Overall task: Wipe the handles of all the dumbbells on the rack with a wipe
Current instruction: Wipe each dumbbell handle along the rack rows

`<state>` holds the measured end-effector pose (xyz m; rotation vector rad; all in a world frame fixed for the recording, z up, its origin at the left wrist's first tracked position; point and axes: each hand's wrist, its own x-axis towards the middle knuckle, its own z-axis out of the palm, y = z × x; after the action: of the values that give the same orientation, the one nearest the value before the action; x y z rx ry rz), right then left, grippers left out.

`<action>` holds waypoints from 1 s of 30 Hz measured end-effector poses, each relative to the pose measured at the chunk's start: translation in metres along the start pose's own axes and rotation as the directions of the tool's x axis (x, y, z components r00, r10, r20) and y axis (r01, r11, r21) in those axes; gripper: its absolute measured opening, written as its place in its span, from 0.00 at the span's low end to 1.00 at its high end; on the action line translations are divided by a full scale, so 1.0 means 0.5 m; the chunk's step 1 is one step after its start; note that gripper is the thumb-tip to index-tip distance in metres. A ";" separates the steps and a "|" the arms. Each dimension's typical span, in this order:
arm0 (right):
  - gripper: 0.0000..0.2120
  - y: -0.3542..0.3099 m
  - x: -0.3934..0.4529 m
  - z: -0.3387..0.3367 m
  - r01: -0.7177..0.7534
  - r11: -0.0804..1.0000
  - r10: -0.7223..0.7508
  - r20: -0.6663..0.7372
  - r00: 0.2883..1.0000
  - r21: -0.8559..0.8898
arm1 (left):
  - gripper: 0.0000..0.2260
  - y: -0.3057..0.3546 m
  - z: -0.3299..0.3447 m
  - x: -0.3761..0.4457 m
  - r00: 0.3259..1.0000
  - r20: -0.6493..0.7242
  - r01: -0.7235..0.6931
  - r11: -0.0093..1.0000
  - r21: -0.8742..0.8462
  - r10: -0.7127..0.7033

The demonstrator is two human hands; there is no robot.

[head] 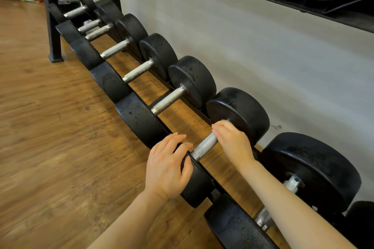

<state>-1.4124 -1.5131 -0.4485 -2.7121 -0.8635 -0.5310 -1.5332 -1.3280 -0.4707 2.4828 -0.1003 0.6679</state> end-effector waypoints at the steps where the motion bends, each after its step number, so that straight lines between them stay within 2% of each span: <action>1: 0.14 -0.001 0.007 -0.002 -0.068 0.997 0.068 -0.014 0.998 0.031 | 0.17 0.000 0.000 0.000 1.000 -0.001 -0.001 1.000 0.001 0.001; 4: 0.15 -0.011 0.020 0.002 -0.174 0.981 0.173 0.015 0.985 0.083 | 0.17 0.000 0.001 0.000 1.000 0.003 0.007 1.000 0.007 -0.007; 8: 0.16 -0.008 0.017 0.000 -0.090 0.992 0.073 0.172 0.982 0.093 | 0.17 -0.001 0.000 0.000 1.000 0.007 0.004 1.000 0.004 -0.004; 13: 0.14 -0.009 0.004 -0.001 -0.215 0.933 0.198 0.087 0.976 0.289 | 0.17 -0.001 0.000 -0.001 1.000 0.016 0.013 1.000 0.009 -0.013; 16: 0.14 -0.030 -0.020 0.014 -0.167 0.918 0.134 0.113 0.984 0.360 | 0.17 0.001 -0.002 0.000 1.000 0.016 0.017 1.000 0.011 -0.017; 18: 0.14 -0.031 -0.031 0.019 -0.151 0.916 0.106 0.139 0.985 0.372 | 0.17 0.002 -0.003 0.000 1.000 0.019 0.018 1.000 0.010 -0.018; 23: 0.14 -0.004 -0.008 0.005 -0.205 0.922 0.197 0.059 0.979 0.328 | 0.17 0.001 -0.004 0.000 0.999 0.031 0.018 1.000 0.009 -0.018; 28: 0.14 -0.037 -0.022 0.016 -0.040 0.955 -0.020 0.196 0.980 0.295 | 0.17 0.001 -0.004 0.000 0.999 0.039 0.017 1.000 0.023 -0.018; 30: 0.14 -0.035 -0.027 0.017 -0.014 0.957 -0.044 0.191 0.981 0.290 | 0.17 0.002 -0.004 0.000 0.999 0.042 0.019 0.999 0.027 -0.020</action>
<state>-1.4309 -1.5032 -0.4597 -2.5147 -0.9293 -0.1255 -1.5343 -1.3274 -0.4687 2.5205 -0.0832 0.6128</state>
